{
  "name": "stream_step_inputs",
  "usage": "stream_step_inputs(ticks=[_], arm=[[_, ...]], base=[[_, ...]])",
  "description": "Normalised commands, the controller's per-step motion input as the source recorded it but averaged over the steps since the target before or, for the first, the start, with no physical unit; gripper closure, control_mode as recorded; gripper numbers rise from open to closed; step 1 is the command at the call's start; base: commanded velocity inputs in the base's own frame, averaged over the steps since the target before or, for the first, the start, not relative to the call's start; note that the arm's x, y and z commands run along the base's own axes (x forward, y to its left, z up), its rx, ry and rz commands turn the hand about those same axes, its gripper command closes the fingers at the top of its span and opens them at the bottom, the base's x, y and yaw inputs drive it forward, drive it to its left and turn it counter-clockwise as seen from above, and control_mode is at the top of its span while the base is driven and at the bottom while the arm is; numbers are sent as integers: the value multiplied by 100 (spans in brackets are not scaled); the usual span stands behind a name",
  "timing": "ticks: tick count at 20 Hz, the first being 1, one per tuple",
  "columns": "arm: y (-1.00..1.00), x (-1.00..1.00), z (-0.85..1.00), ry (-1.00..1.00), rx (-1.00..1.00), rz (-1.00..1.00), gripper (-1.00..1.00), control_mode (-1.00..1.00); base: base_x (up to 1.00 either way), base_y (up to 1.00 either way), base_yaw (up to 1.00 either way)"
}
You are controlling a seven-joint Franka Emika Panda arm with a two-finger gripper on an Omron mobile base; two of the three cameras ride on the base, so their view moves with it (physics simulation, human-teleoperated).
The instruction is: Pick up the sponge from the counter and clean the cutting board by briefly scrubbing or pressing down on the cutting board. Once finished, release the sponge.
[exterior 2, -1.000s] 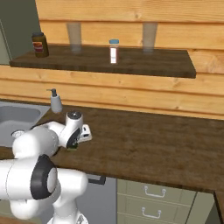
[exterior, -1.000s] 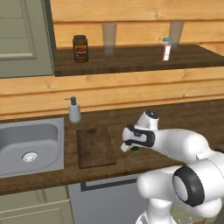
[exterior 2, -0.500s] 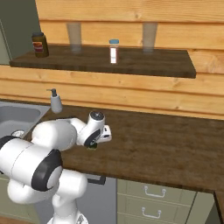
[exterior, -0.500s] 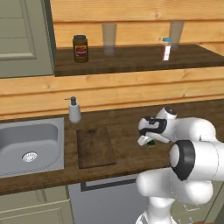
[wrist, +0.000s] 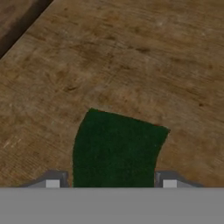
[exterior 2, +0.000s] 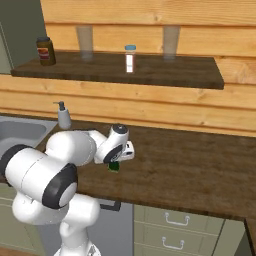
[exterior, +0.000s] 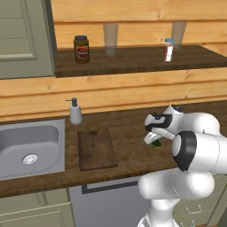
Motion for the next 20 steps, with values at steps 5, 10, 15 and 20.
stream_step_inputs(ticks=[5, 10, 15, 20], arm=[[-5, -3, 0, 0, 0, 0, -100, -100], [6, -24, 41, -2, 0, 0, -100, -100], [4, -45, 67, -6, 0, -1, -100, -100], [16, -94, 48, -5, 0, -8, -100, -100]], base=[[0, 0, 0], [0, 0, 0], [0, 0, 0], [0, 0, 0]])
